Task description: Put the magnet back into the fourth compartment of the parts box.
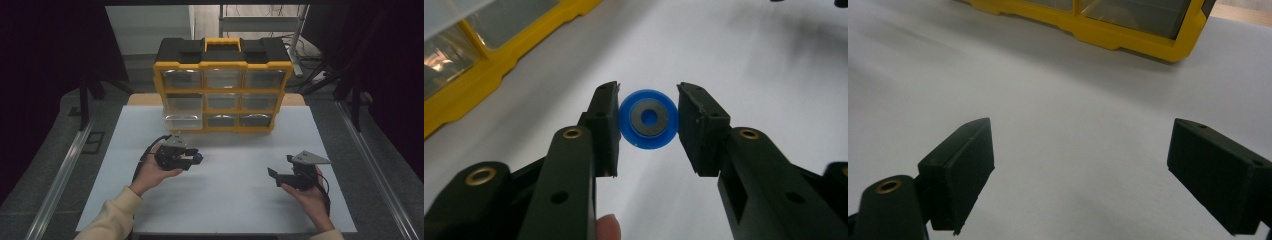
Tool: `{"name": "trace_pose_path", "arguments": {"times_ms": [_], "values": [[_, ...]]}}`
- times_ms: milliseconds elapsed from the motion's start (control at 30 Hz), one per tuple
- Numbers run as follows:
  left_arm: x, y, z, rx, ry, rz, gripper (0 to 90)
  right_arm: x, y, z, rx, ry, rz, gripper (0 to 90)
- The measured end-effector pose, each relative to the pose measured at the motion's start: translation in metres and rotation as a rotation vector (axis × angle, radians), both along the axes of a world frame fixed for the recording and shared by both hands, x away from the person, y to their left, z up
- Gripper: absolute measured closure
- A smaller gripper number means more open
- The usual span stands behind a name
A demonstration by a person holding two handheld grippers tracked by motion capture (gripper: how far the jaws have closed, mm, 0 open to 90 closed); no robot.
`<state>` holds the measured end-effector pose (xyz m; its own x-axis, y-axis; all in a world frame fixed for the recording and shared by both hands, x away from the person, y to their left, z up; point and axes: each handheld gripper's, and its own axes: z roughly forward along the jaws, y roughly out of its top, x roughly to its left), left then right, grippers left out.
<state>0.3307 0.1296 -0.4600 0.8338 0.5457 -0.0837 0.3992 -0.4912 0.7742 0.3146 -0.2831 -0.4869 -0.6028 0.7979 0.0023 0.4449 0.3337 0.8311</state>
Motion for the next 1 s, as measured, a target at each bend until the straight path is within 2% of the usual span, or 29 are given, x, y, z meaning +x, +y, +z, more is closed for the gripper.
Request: {"name": "trace_pose_path", "arguments": {"times_ms": [200, 400, 667, 1000], "values": [[-0.002, 0.002, 0.006, -0.016, -0.011, 0.004, 62.6, 0.0, 0.0, 0.001, 0.001, -0.002, -0.001, 12.0], [-0.005, 0.008, 0.017, -0.045, -0.035, 0.01, 62.6, 0.0, -0.001, 0.0, 0.002, 0.0, -0.002, 11.9], [-0.009, 0.02, 0.034, -0.103, -0.068, 0.031, 62.6, 0.0, 0.0, 0.0, 0.0, 0.0, 0.006, 11.7], [-0.012, 0.026, 0.044, -0.136, -0.085, 0.04, 62.6, 0.001, 0.0, -0.001, 0.0, 0.003, 0.005, 11.7]]}}
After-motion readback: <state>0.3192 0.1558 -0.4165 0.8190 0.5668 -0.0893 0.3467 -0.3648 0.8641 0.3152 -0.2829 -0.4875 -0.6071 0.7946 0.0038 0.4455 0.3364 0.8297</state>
